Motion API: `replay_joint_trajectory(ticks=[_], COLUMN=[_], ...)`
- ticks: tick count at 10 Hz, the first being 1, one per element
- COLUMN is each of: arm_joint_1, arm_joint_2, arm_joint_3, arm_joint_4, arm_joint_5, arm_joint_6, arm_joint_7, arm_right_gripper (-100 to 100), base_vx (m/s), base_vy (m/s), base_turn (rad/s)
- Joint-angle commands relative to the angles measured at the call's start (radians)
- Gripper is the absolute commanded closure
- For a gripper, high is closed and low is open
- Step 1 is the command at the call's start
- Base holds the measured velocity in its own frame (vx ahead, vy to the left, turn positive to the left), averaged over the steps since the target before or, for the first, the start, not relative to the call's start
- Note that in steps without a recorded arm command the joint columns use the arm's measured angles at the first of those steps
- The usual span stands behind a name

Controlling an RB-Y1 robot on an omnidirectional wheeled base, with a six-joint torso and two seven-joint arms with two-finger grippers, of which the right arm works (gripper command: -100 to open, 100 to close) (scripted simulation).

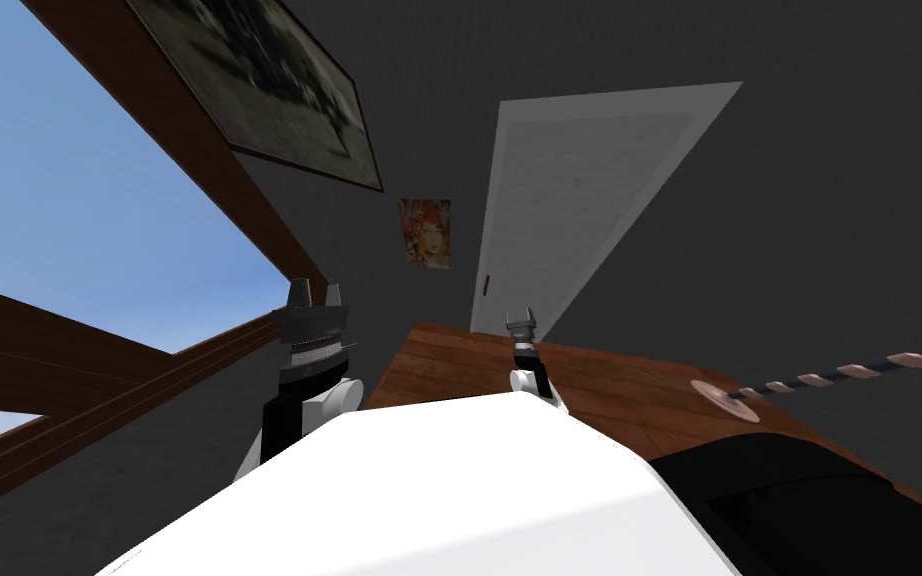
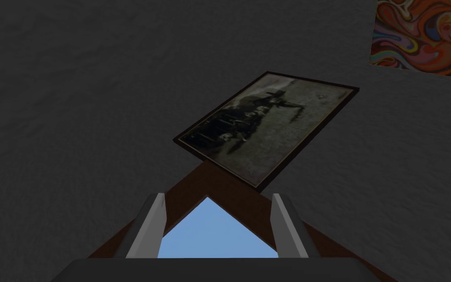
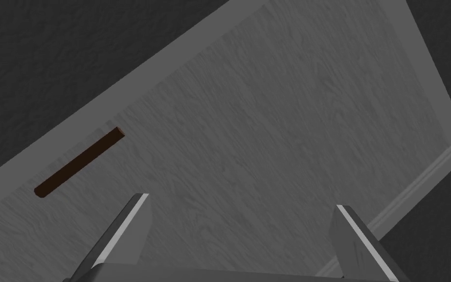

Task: Pull the door open

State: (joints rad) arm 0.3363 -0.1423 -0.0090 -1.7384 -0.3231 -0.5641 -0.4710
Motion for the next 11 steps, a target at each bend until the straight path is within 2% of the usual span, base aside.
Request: replay_joint_trajectory(ticks=[1, 11], arm_joint_1=[-0.009, -0.077], arm_joint_2=[-0.010, -0.062], arm_joint_3=[-0.001, 0.012], arm_joint_4=[0.036, 0.311], arm_joint_5=[-0.025, -0.169], arm_joint_6=[-0.008, -0.095], arm_joint_7=[-0.043, -0.296], arm_right_gripper=[-100, -100], base_vx=[0.106, 0.104], base_vy=[-0.007, -0.003], base_turn=[0.088, 0.101])
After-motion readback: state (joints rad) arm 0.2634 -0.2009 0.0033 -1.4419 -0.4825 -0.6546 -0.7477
